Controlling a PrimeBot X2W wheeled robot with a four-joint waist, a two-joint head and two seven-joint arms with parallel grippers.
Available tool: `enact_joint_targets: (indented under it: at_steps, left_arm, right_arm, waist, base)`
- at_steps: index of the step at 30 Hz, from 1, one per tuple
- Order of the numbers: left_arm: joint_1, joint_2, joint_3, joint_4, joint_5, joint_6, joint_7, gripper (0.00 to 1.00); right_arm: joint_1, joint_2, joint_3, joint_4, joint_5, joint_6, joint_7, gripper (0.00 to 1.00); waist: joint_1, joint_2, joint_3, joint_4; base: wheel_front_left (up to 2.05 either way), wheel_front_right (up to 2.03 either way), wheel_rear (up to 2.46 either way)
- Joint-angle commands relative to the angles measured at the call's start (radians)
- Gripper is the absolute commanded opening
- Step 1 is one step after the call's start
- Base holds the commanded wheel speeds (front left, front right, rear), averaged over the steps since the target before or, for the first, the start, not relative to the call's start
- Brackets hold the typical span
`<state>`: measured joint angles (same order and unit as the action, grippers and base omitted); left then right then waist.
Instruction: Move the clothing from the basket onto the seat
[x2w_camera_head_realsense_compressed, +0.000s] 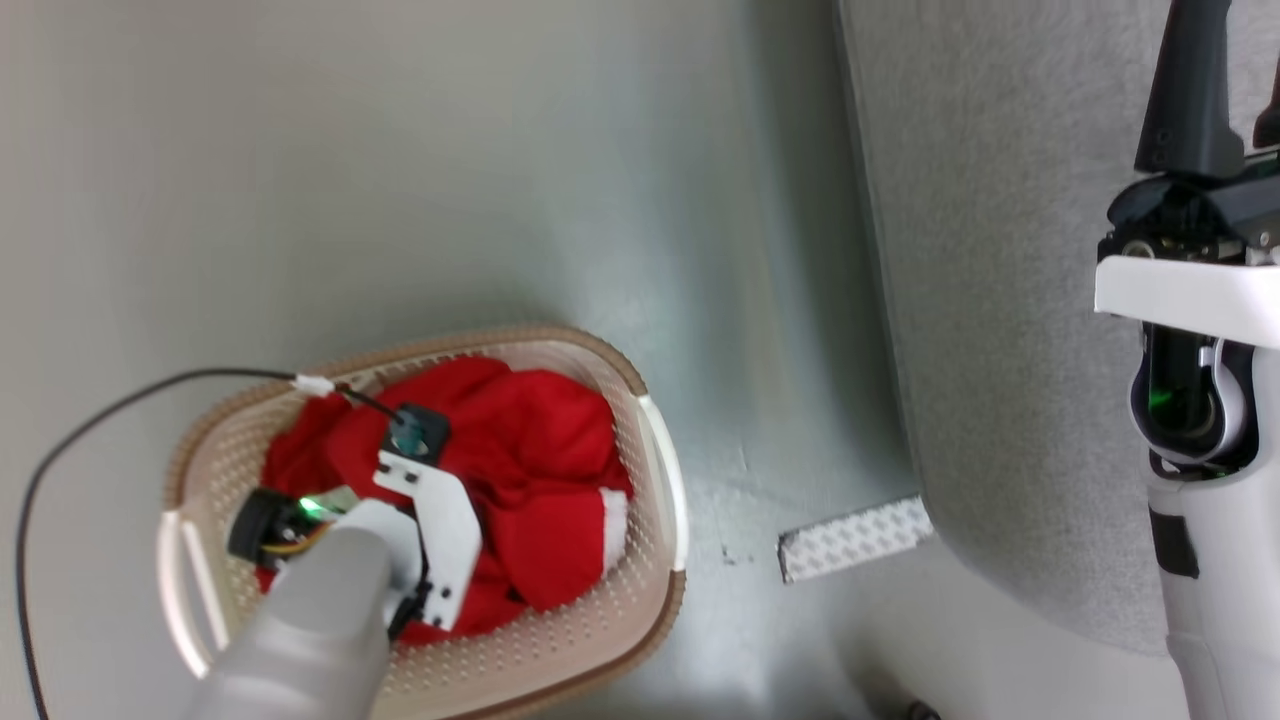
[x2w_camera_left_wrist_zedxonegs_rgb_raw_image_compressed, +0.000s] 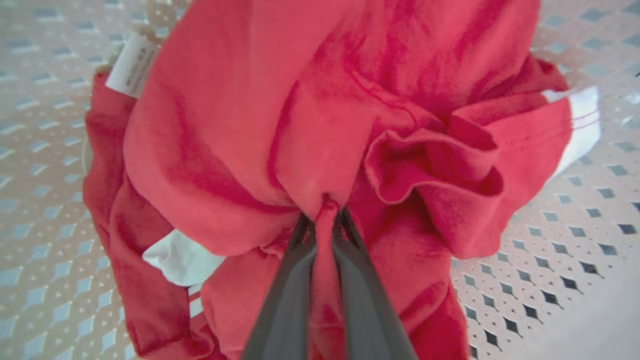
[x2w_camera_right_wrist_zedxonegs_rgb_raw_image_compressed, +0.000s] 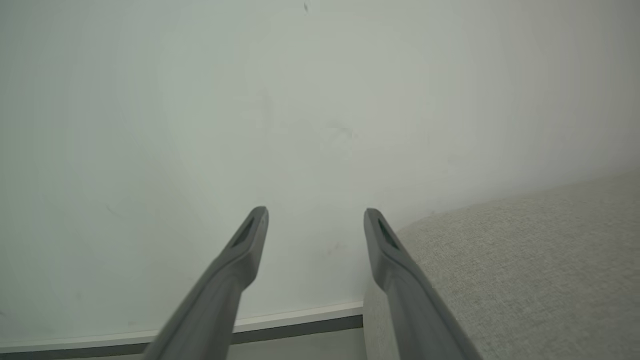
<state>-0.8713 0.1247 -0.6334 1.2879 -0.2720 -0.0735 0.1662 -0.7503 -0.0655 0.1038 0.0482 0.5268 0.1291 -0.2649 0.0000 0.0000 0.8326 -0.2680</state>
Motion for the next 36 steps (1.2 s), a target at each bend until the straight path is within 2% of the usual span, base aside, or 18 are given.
enact_joint_targets:
  at_steps: [1,6,16,26,36]
  left_arm:
    - [0.024,-0.006,-0.001,0.002,-0.012,-0.007,-0.014,0.00]
    - [0.067,-0.039,0.007,0.002,-0.042,-0.025,-0.072,0.00]
    - [0.168,-0.069,-0.017,-0.020,-0.103,-0.056,-0.169,0.00]
    - [0.296,-0.072,-0.123,-0.141,-0.218,-0.057,-0.210,0.00]
    - [0.363,-0.067,-0.215,-0.233,-0.313,-0.058,-0.310,0.00]
  right_arm:
    - [0.022,-0.012,0.004,0.009,-0.016,0.003,0.001,1.00]
    - [0.054,-0.032,0.008,0.036,-0.018,0.003,0.001,1.00]
    - [0.139,-0.068,0.009,0.093,-0.005,0.003,0.001,1.00]
    - [0.237,-0.088,0.009,0.140,0.003,0.003,0.001,1.00]
    - [0.346,-0.096,0.012,0.170,0.014,0.003,0.001,1.00]
  waist:
    - [0.0000,0.0000,-0.062,0.025]
    - [0.0000,0.0000,-0.171,0.054]
    - [0.0000,0.0000,-0.364,0.117]
    - [0.0000,0.0000,-0.544,0.163]
    - [0.0000,0.0000,-0.698,0.200]
  base:
    - [0.00,0.00,0.00]
    - [0.00,0.00,0.00]
    - [0.00,0.00,0.00]
    - [0.00,0.00,0.00]
    - [0.00,0.00,0.00]
